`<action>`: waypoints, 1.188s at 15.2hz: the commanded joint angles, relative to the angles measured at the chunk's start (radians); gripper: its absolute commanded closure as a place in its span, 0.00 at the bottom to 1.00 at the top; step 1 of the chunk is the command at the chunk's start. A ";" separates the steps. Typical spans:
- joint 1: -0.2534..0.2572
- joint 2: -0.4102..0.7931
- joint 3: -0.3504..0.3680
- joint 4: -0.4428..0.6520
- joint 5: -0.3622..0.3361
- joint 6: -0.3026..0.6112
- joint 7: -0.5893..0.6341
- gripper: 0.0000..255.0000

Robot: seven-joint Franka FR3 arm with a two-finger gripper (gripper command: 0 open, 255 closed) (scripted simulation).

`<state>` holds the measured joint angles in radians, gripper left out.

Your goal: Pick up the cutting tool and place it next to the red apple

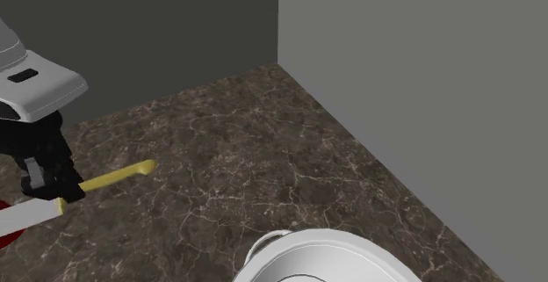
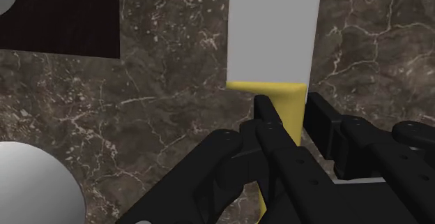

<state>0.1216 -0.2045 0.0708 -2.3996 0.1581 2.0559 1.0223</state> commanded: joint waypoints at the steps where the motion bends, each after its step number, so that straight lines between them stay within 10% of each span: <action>1: 0.026 -0.045 0.030 -0.047 0.020 0.008 0.044 1.00; 18: 0.108 -0.040 0.132 -0.210 0.102 0.195 0.143 1.00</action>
<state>0.2286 -0.2580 0.2008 -2.6023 0.2582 2.2294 1.1668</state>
